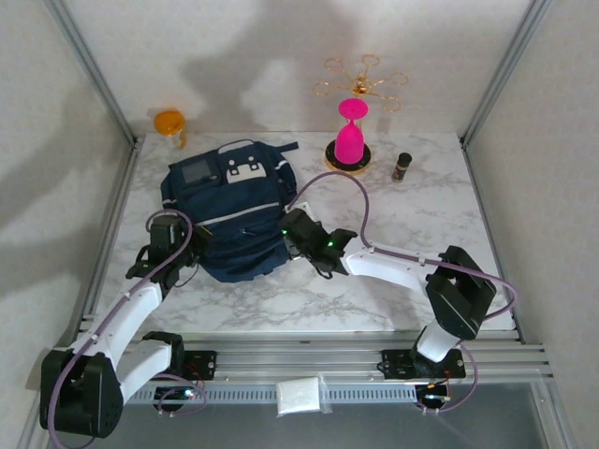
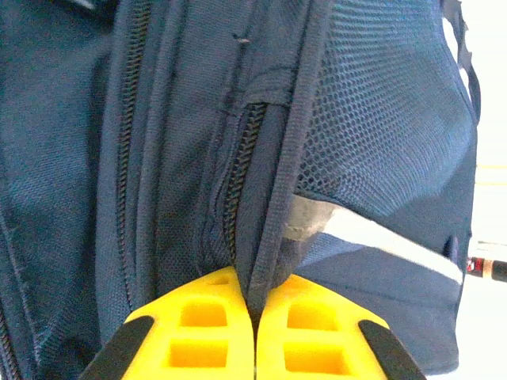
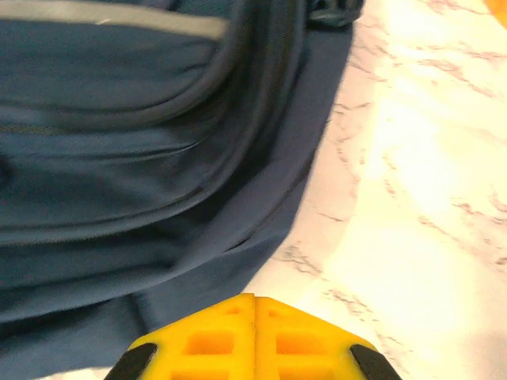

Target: Pack the student bag

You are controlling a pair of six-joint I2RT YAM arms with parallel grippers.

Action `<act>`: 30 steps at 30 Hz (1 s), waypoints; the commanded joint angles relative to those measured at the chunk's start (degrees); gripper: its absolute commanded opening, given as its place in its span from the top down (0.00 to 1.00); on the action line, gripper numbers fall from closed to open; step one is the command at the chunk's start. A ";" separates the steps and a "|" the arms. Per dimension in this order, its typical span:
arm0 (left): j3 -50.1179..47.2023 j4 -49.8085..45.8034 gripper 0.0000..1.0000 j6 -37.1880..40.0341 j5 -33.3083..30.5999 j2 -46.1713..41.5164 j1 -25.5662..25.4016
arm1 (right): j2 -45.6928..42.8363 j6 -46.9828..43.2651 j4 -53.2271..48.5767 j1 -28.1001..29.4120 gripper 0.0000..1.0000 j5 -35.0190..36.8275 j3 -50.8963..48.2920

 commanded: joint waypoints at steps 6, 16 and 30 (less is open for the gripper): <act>2.10 3.47 1.00 0.24 3.14 -2.51 -1.68 | 2.36 -4.82 6.48 1.79 0.86 -16.06 4.53; 3.53 2.20 1.00 0.36 2.82 -0.74 -1.52 | 1.04 -17.40 21.50 -4.34 0.55 -30.28 -3.76; 2.88 3.50 1.00 -0.71 3.89 -0.91 -1.60 | 5.96 -28.04 41.64 -4.98 0.49 -30.29 -8.93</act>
